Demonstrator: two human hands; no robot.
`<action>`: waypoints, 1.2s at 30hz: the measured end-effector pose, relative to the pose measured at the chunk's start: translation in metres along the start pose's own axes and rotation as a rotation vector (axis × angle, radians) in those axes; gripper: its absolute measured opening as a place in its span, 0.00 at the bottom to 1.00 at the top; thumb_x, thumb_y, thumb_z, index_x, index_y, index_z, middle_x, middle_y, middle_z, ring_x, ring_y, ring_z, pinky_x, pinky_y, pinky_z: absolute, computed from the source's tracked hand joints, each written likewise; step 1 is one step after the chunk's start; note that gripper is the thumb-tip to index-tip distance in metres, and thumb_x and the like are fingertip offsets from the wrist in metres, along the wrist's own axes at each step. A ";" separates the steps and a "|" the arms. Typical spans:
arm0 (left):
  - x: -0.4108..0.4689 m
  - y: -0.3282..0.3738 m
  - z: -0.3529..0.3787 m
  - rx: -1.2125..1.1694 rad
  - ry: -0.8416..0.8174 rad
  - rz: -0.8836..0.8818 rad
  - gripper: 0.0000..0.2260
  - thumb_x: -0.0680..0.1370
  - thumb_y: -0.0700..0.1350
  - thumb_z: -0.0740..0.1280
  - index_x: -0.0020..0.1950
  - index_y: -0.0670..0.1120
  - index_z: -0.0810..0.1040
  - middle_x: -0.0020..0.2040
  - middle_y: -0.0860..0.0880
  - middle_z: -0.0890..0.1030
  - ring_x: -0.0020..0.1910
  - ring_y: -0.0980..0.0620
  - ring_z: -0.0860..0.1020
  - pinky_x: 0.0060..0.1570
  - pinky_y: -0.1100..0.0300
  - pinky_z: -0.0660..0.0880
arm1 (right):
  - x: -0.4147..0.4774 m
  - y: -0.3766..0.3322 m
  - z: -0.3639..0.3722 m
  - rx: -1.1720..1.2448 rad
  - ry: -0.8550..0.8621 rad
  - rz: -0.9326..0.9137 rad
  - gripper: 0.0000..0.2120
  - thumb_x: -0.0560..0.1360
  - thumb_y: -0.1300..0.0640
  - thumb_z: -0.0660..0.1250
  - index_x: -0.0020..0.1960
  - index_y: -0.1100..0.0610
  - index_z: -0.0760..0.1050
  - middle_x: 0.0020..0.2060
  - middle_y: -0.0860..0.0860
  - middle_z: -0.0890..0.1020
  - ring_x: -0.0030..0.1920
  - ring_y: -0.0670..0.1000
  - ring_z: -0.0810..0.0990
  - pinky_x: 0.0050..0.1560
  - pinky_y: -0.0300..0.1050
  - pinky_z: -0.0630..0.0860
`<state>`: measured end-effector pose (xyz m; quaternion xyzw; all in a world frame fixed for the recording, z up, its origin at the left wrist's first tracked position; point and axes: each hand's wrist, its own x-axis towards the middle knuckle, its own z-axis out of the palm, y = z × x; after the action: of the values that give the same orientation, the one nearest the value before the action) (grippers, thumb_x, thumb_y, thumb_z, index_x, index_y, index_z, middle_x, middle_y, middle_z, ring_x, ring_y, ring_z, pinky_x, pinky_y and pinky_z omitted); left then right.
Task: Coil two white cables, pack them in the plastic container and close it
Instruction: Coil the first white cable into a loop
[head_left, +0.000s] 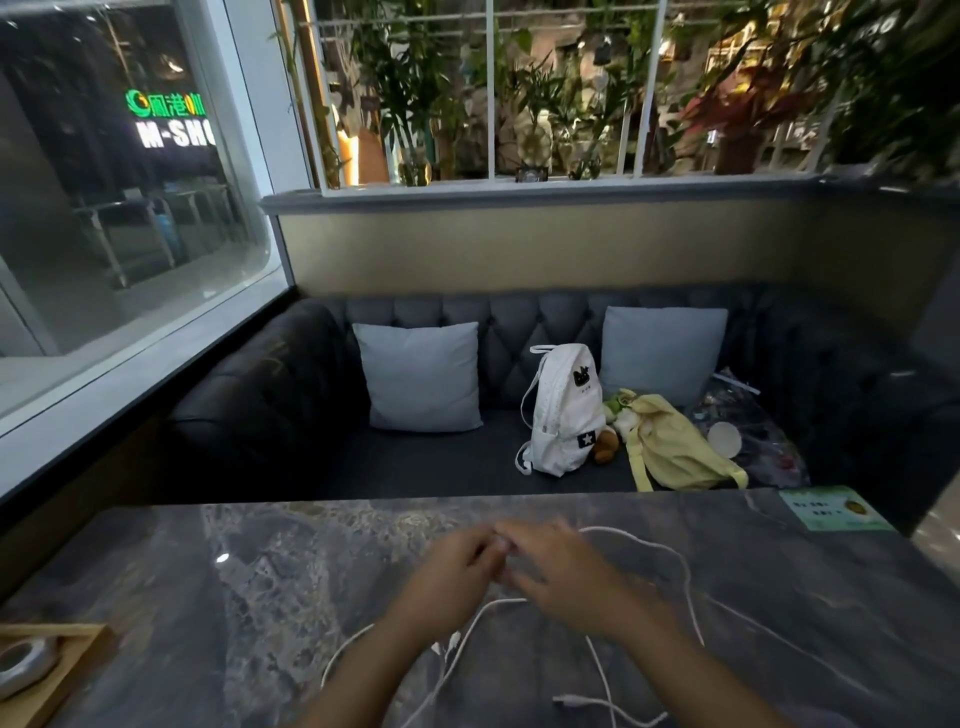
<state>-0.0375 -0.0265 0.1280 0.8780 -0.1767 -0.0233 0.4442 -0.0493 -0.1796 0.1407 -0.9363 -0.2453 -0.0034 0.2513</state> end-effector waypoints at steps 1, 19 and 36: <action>-0.001 0.006 -0.002 -0.076 0.002 -0.012 0.15 0.78 0.42 0.62 0.31 0.54 0.71 0.28 0.58 0.73 0.29 0.65 0.71 0.31 0.72 0.67 | -0.001 -0.005 -0.003 0.031 0.010 0.014 0.13 0.76 0.52 0.60 0.59 0.53 0.70 0.56 0.53 0.79 0.56 0.54 0.76 0.53 0.46 0.68; -0.031 0.034 -0.039 -0.470 -0.137 -0.313 0.18 0.79 0.52 0.60 0.30 0.49 0.66 0.21 0.54 0.61 0.20 0.58 0.56 0.20 0.68 0.52 | -0.012 0.000 -0.034 -0.321 0.205 -0.108 0.27 0.73 0.49 0.64 0.70 0.48 0.61 0.67 0.48 0.69 0.68 0.49 0.63 0.64 0.46 0.52; -0.052 0.028 -0.073 -1.220 -0.153 -0.280 0.20 0.75 0.50 0.58 0.23 0.49 0.63 0.21 0.54 0.54 0.20 0.57 0.50 0.19 0.66 0.48 | -0.018 0.010 -0.032 0.611 0.216 0.226 0.02 0.72 0.56 0.68 0.43 0.52 0.76 0.22 0.47 0.73 0.20 0.46 0.71 0.20 0.40 0.71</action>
<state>-0.0803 0.0322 0.1886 0.4773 -0.0463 -0.2406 0.8439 -0.0565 -0.2101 0.1616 -0.8333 -0.1019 -0.0009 0.5434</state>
